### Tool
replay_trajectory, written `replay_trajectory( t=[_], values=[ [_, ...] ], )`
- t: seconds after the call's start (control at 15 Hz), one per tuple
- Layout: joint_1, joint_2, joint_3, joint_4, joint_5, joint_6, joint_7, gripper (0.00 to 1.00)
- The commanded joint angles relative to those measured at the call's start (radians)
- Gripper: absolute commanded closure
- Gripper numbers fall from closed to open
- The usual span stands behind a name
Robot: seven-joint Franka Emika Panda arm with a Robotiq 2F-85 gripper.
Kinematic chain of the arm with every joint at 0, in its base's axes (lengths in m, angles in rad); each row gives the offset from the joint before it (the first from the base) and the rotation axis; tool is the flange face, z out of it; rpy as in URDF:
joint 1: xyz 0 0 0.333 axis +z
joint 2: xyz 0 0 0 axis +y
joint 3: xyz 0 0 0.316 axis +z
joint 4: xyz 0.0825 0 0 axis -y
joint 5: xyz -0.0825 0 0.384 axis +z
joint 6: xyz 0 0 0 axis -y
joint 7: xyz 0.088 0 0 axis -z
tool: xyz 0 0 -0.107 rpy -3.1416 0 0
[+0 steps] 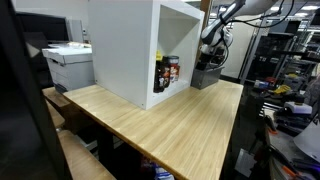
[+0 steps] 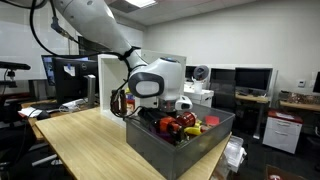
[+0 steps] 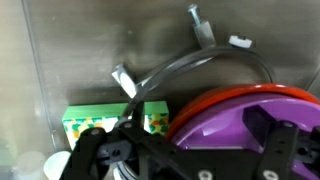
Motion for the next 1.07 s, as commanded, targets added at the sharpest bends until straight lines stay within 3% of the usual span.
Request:
replay_trajectory(
  t=[0.0, 1.0],
  values=[
    [0.015, -0.062, -0.021, -0.071, 0.029, 0.032, -0.013, 0.00],
    [0.011, -0.092, -0.039, -0.082, 0.067, 0.024, -0.022, 0.00]
  ],
)
